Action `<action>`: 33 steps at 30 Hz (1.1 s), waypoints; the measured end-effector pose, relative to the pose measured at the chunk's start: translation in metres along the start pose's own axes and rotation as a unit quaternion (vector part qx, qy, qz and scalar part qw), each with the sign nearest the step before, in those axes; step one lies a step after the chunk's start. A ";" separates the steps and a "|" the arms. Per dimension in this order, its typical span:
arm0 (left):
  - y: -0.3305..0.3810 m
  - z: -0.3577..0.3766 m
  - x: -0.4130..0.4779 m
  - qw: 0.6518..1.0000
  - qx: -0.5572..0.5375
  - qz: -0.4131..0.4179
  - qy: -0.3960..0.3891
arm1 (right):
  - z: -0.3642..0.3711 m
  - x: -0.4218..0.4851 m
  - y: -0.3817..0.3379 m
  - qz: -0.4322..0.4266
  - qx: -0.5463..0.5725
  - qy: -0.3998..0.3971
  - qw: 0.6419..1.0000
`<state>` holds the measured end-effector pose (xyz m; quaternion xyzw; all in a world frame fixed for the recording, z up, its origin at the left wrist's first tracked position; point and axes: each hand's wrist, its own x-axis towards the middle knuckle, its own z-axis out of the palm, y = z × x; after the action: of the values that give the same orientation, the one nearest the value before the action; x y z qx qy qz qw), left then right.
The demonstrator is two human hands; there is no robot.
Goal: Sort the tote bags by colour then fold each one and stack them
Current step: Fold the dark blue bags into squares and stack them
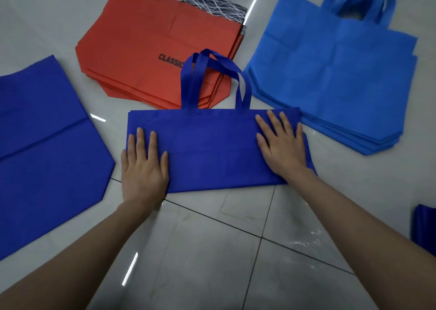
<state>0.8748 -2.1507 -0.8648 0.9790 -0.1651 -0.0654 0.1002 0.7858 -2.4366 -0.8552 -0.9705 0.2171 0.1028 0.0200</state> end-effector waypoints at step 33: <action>0.009 0.009 -0.020 0.986 0.040 0.155 -0.055 | 0.026 -0.085 -0.005 0.095 0.066 0.048 0.992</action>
<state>0.8520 -2.1535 -0.8701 0.9396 -0.3228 -0.0964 0.0610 0.7077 -2.3940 -0.8630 -0.9459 0.3152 0.0427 0.0634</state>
